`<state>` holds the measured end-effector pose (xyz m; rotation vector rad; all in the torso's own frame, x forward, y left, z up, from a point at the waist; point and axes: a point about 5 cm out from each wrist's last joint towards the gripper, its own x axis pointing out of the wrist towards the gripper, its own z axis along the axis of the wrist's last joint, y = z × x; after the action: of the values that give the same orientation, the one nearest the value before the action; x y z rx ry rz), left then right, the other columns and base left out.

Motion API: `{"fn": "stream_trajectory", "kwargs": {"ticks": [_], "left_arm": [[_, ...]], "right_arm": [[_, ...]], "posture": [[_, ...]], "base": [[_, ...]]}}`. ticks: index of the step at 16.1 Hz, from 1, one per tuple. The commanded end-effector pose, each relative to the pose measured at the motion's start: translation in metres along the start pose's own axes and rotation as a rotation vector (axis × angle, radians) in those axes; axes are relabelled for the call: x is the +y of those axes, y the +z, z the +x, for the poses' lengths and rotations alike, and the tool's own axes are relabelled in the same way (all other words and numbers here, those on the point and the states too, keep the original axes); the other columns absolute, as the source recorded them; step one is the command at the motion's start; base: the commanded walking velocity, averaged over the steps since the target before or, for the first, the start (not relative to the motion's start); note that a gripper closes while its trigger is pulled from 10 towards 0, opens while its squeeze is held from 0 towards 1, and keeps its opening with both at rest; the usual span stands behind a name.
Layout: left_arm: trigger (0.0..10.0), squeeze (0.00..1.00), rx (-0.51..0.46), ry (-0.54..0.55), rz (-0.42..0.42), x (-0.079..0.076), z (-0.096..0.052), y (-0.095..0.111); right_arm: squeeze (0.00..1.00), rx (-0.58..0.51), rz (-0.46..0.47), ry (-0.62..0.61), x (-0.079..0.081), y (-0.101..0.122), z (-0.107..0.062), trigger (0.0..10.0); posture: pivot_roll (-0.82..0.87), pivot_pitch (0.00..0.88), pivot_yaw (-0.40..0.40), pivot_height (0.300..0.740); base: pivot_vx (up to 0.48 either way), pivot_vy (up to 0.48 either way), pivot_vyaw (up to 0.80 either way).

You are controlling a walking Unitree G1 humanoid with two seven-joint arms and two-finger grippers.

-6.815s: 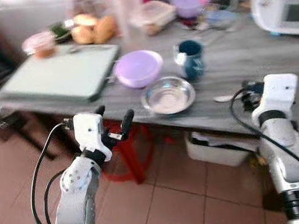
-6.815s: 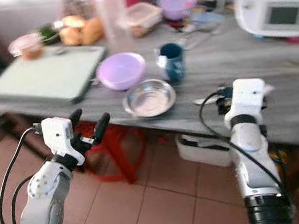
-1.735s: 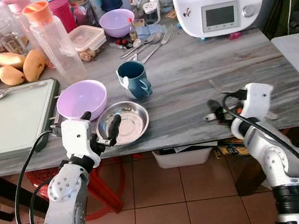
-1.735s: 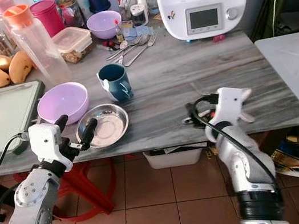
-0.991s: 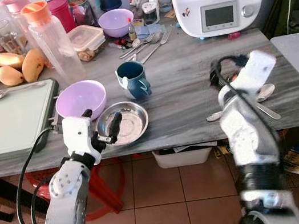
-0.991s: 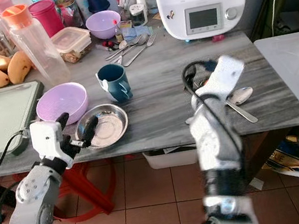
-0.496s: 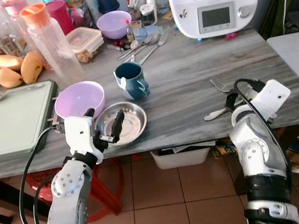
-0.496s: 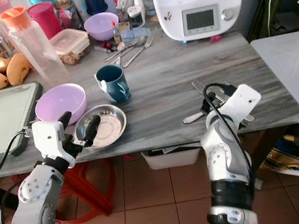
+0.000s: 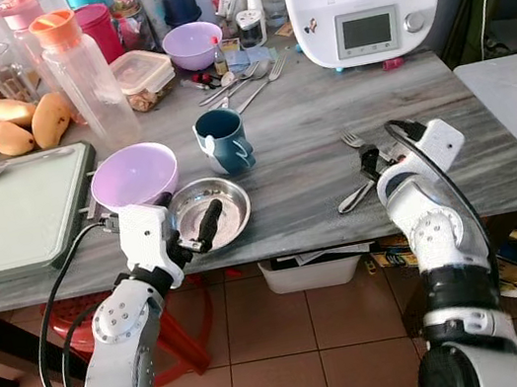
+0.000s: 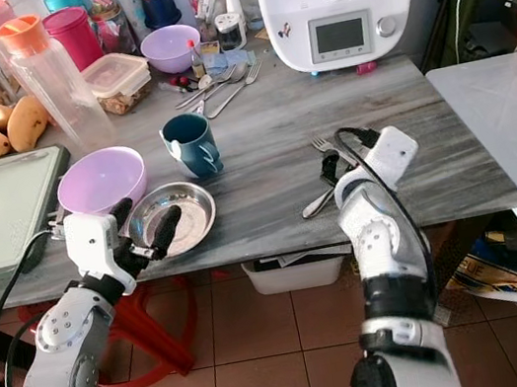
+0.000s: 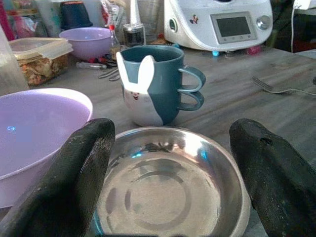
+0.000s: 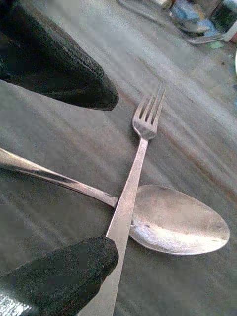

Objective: Setting the table

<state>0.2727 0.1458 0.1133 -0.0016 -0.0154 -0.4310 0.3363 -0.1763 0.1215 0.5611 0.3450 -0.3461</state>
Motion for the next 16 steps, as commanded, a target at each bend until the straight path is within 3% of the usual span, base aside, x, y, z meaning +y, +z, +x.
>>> {"fn": "stream_trajectory", "kwargs": {"ticks": [1,6,12,14,16], "left_arm": [[10.0,0.0,0.009,-0.002,0.008,0.002,0.0,0.001],[10.0,0.0,0.018,-0.002,0.013,0.002,-0.001,0.0],[10.0,0.0,0.016,0.005,0.015,0.003,-0.001,0.001],[10.0,0.0,0.019,0.007,0.016,0.004,-0.002,0.0],[10.0,0.0,0.016,0.005,0.014,0.002,-0.001,0.0]], "right_arm": [[0.0,0.033,-0.015,-0.026,-0.003,-0.007,0.003,10.0],[0.0,-0.013,-0.082,-0.024,-0.008,0.004,0.007,10.0],[0.0,-0.069,-0.174,0.072,0.005,0.014,0.012,10.0],[0.0,-0.091,-0.184,0.095,0.012,0.015,0.009,10.0],[0.0,-0.058,-0.114,0.094,0.015,0.01,0.009,10.0]], "posture": [[0.01,0.004,0.09,0.74],[0.01,0.007,0.094,0.74],[0.02,0.009,0.09,0.74],[0.02,0.008,0.087,0.74],[0.02,0.006,0.088,0.74]], "base": [[0.0,0.0,0.0],[0.0,0.0,0.0],[0.0,0.0,0.0],[0.0,0.0,0.0],[0.0,0.0,0.0]]}}
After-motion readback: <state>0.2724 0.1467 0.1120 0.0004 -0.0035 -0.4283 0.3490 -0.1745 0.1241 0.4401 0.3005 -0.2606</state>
